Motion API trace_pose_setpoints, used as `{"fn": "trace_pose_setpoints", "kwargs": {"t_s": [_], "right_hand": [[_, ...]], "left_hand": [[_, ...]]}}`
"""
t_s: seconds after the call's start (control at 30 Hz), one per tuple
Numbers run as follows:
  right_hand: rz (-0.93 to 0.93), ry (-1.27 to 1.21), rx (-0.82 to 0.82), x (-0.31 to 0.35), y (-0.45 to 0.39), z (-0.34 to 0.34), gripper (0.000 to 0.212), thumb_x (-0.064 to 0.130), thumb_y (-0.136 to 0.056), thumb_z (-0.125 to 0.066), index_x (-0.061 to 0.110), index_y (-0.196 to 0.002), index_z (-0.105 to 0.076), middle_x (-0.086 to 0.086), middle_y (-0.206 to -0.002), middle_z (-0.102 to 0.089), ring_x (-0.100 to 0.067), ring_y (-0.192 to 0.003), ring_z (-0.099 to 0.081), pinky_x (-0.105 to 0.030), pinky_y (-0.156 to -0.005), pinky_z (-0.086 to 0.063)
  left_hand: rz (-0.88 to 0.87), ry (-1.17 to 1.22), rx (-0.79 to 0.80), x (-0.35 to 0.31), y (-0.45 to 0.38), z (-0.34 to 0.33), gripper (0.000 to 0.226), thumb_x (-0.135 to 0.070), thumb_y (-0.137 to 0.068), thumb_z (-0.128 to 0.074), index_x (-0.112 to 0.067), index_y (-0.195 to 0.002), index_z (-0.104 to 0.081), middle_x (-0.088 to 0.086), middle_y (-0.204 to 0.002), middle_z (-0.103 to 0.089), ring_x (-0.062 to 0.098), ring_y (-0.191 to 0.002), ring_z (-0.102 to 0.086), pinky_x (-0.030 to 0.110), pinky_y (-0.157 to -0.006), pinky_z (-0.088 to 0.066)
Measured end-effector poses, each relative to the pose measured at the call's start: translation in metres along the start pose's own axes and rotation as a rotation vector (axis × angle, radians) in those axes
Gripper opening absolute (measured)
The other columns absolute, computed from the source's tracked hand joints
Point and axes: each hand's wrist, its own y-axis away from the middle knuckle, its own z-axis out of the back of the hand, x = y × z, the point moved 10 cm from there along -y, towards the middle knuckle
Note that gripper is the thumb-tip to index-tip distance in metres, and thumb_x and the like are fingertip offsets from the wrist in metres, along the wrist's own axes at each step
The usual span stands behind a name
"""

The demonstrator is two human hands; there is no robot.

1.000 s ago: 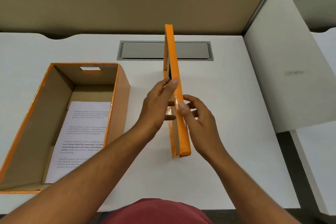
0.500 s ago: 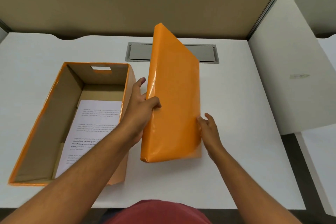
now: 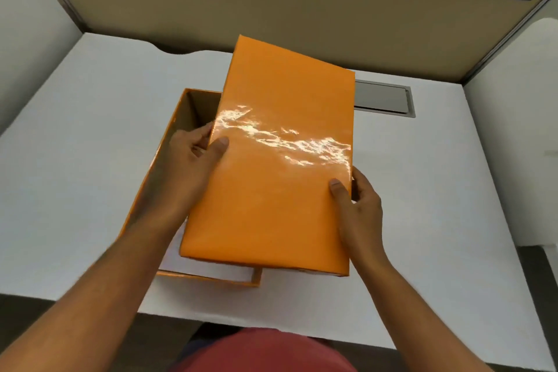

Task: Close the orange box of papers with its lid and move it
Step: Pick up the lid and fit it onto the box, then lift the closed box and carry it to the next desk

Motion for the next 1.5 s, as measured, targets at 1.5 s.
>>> {"fn": "trace_pose_setpoints", "kwargs": {"t_s": [1.5], "right_hand": [[0.043, 0.207, -0.037, 0.05, -0.078, -0.13, 0.041, 0.036, -0.105, -0.054, 0.019, -0.142, -0.051, -0.002, -0.142, -0.058, -0.013, -0.111, -0.057, -0.013, -0.075, -0.04]], "left_hand": [[0.158, 0.119, 0.141, 0.123, -0.138, 0.06, 0.048, -0.043, -0.101, -0.064, -0.022, -0.143, -0.06, 0.003, -0.129, -0.067, 0.028, -0.108, -0.071, 0.048, -0.092, -0.061]]}}
